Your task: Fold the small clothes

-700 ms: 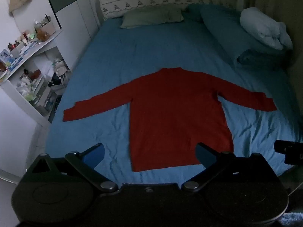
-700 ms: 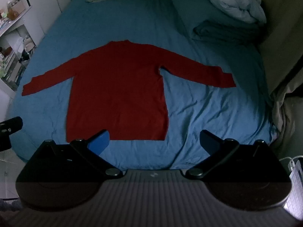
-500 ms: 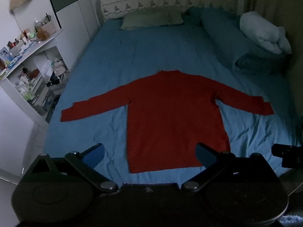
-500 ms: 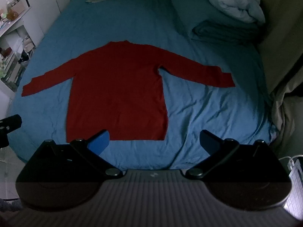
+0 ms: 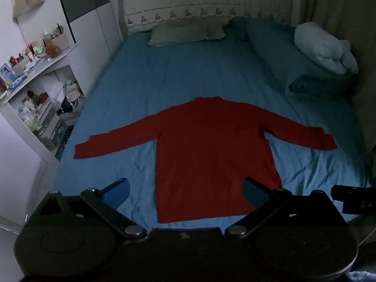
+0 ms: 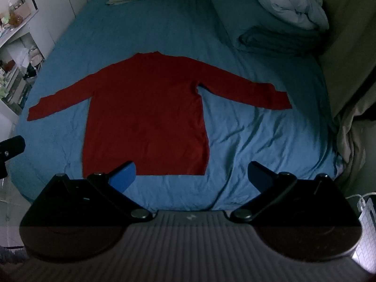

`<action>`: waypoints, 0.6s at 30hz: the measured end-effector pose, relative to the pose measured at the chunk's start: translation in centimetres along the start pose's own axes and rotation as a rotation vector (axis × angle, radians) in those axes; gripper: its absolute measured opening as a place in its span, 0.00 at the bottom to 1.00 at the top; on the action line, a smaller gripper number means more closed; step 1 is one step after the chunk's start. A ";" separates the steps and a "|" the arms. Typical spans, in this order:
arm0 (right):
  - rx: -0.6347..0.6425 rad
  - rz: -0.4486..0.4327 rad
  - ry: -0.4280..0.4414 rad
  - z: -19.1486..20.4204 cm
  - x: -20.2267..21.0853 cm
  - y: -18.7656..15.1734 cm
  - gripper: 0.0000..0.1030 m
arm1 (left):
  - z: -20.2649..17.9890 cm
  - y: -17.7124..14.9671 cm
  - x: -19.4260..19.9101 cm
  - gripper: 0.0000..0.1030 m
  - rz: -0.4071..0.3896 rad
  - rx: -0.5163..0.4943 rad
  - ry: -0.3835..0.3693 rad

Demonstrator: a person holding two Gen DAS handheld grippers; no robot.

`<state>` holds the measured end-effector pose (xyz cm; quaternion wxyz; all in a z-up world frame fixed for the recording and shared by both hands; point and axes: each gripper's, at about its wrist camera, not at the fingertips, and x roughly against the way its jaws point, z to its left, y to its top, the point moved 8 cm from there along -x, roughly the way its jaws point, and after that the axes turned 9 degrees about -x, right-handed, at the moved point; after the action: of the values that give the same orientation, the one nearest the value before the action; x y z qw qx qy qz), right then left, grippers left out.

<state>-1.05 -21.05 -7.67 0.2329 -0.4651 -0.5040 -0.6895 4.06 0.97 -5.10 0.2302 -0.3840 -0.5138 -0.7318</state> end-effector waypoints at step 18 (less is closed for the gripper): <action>-0.001 0.001 -0.002 0.3 -0.1 0.2 1.00 | -0.4 -0.1 -0.8 0.99 0.033 0.001 -0.005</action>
<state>-0.75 -20.86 -7.68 0.2325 -0.4661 -0.5035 -0.6894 4.34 0.56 -5.82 0.2413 -0.3939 -0.5085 -0.7267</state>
